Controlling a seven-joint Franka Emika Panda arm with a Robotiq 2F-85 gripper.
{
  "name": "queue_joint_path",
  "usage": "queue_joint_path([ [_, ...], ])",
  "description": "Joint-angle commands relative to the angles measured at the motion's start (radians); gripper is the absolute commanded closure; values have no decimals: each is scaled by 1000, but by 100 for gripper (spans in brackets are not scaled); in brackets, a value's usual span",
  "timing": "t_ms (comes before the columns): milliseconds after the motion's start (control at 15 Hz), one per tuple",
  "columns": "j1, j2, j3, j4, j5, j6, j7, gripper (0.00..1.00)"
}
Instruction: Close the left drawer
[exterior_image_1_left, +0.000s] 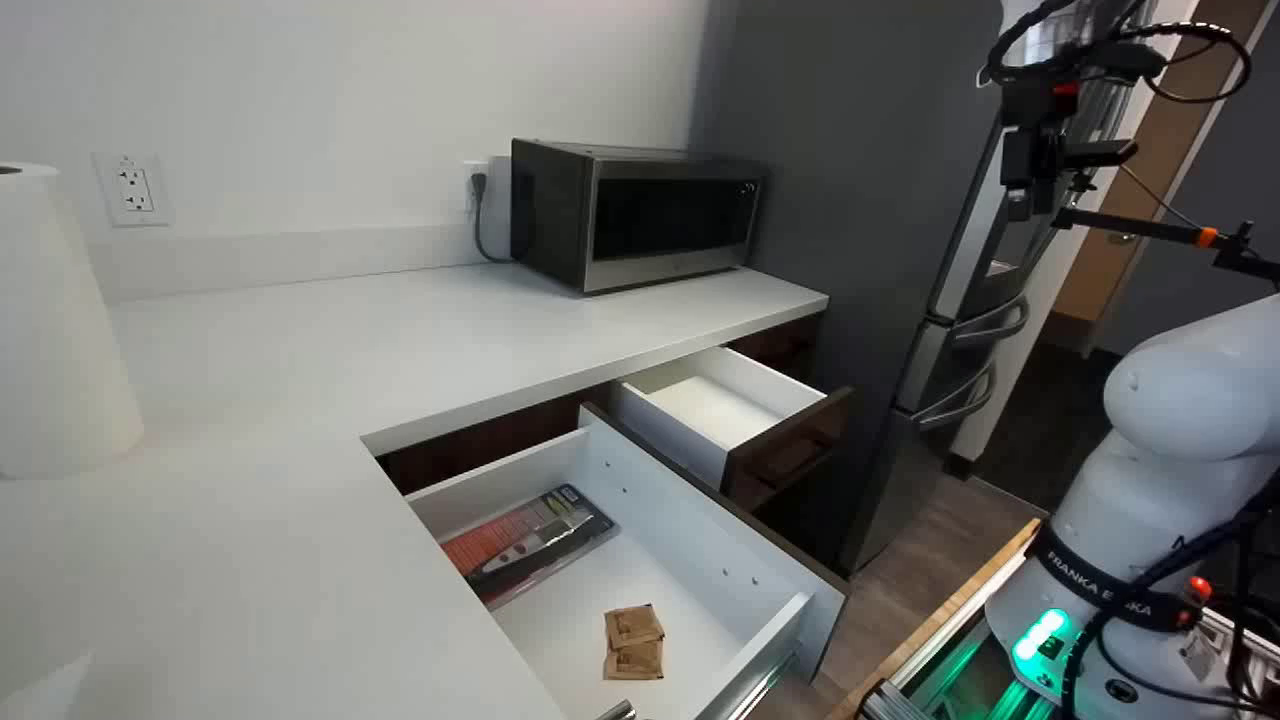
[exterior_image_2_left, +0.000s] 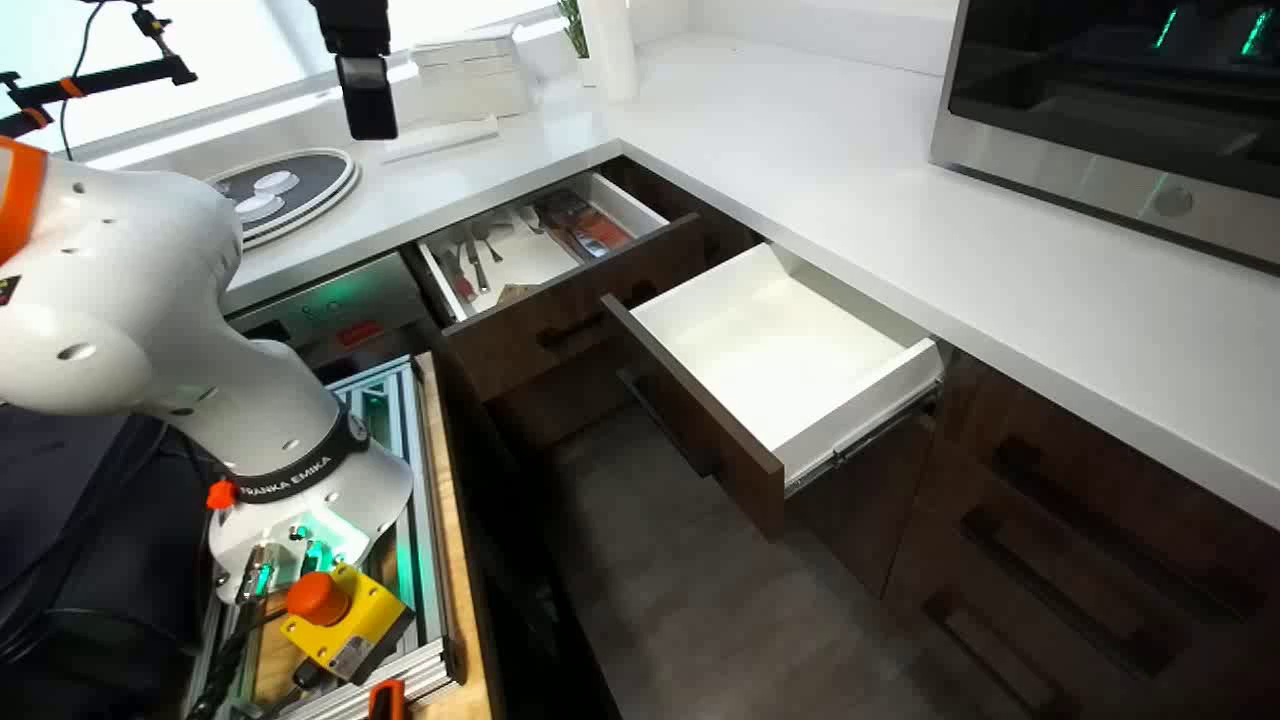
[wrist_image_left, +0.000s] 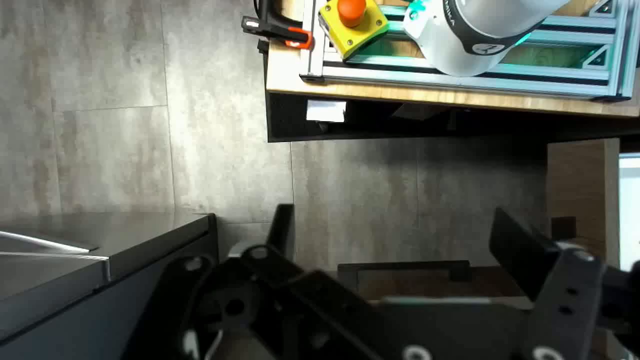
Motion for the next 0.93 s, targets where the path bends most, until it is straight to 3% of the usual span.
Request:
queue_joint_path([
  [0,30,-2,-19,3,-9,-7,15,0],
  [467,30,-2,-19,3,-9,-7,15,0],
  [867,180,87,31,-13,16,356,-75,0],
])
